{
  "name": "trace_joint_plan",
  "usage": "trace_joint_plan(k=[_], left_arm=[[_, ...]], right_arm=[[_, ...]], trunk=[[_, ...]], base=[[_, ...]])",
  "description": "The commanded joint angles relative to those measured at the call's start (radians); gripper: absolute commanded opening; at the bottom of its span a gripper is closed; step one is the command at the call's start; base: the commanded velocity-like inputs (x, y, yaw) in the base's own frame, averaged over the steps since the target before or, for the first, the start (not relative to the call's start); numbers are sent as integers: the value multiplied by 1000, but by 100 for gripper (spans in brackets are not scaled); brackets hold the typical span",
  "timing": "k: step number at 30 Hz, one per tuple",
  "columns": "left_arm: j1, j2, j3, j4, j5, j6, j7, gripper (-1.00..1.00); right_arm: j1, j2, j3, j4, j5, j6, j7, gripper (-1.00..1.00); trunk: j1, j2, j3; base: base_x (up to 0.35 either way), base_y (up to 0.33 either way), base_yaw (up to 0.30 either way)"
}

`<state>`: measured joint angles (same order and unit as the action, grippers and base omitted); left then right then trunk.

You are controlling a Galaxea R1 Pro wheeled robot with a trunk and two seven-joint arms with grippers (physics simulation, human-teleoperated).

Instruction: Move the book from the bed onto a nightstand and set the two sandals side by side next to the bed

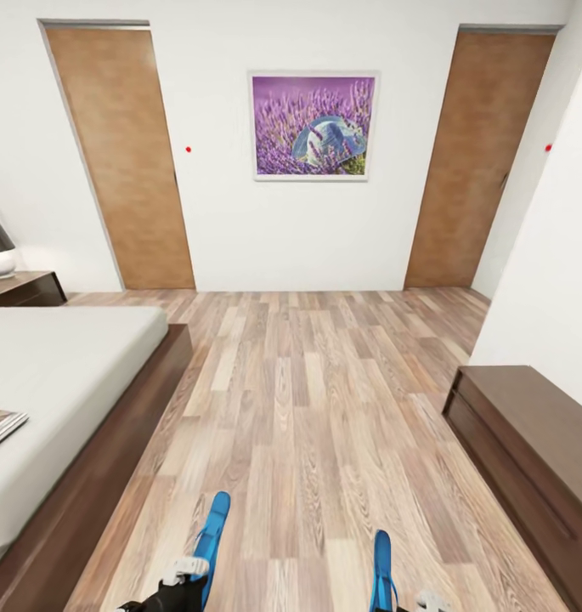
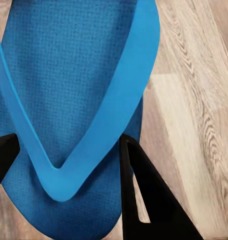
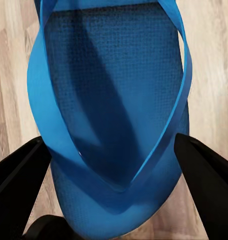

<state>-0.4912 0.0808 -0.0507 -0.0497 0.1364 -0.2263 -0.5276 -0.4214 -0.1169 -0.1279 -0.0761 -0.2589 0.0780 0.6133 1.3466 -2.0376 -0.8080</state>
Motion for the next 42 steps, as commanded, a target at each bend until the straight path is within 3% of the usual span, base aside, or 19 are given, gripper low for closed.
trace_joint_plan(k=[1,5,9,14,16,26,42], left_arm=[[-1,0,-2,2,-12,-2,-4,-100],[-1,-1,-2,3,-64,-2,-5,-100],[-1,-1,-1,4,-79,-2,-5,-100],[-1,-7,-2,4,-82,-2,-7,-100],[-1,-16,-2,7,-83,-2,-6,-100],[-1,-29,0,27,-77,-1,3,-100],[11,-29,1,30,-73,1,40,-100]], right_arm=[[0,0,-9,1,-3,8,5,-100],[0,0,-9,3,-1,8,6,-100],[0,0,-9,4,1,8,10,-100],[0,0,-8,4,13,8,195,-100],[1,0,-8,3,30,8,228,-100],[1,2,-9,5,46,-11,243,-100],[1,0,-9,33,45,-17,244,-100]], trunk=[[0,0,-1],[0,0,-1],[0,0,-1],[0,0,-1],[0,0,-1],[0,0,-1],[0,0,-1]], base=[[324,0,0],[324,0,0],[324,0,0],[325,0,0],[325,0,0],[326,0,0],[320,0,0]])
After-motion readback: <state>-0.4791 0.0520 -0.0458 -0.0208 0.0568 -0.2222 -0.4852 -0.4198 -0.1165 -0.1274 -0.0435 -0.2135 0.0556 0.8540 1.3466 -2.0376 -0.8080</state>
